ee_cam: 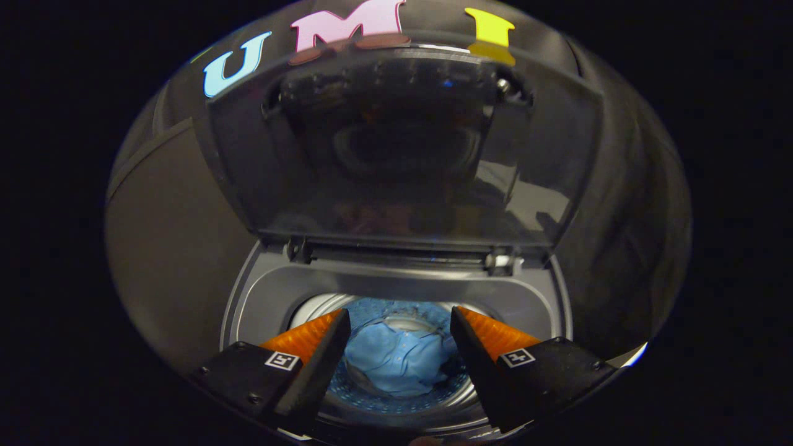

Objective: Put the clothes into the washing machine and then close the washing machine lid.

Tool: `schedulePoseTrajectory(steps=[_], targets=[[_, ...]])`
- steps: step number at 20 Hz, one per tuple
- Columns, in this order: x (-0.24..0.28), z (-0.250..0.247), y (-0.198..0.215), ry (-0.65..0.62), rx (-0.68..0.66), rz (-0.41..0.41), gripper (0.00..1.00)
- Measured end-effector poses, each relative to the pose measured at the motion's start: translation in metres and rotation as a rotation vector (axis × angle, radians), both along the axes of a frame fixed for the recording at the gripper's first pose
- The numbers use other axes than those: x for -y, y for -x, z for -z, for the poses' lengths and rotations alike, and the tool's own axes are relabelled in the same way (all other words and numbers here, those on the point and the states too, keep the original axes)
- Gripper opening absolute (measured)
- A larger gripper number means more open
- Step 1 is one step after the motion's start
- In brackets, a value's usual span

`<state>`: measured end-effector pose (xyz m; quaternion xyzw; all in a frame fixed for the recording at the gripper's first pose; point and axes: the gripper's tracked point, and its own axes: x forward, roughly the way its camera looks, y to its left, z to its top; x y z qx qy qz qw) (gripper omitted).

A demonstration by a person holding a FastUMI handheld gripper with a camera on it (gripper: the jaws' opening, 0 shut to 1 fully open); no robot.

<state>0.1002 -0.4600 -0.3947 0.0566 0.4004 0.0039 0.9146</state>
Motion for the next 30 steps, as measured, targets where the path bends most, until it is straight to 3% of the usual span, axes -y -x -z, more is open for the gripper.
schedulePoseTrajectory(steps=[7, 15, 19, 22, 25, 26, 30], targets=[[0.023, -0.087, -0.007, -0.007, 0.166, 0.072, 0.99], [0.019, -0.205, -0.06, -0.028, 0.428, 0.074, 0.99], [0.01, -0.246, -0.11, -0.015, 0.539, 0.05, 0.99], [0.014, -0.238, -0.149, -0.022, 0.508, 0.065, 0.99], [0.013, -0.175, -0.153, -0.035, 0.294, 0.085, 0.99], [0.016, -0.186, -0.165, -0.016, 0.384, 0.062, 1.0], [0.007, -0.185, -0.156, -0.016, 0.361, 0.05, 1.0]])
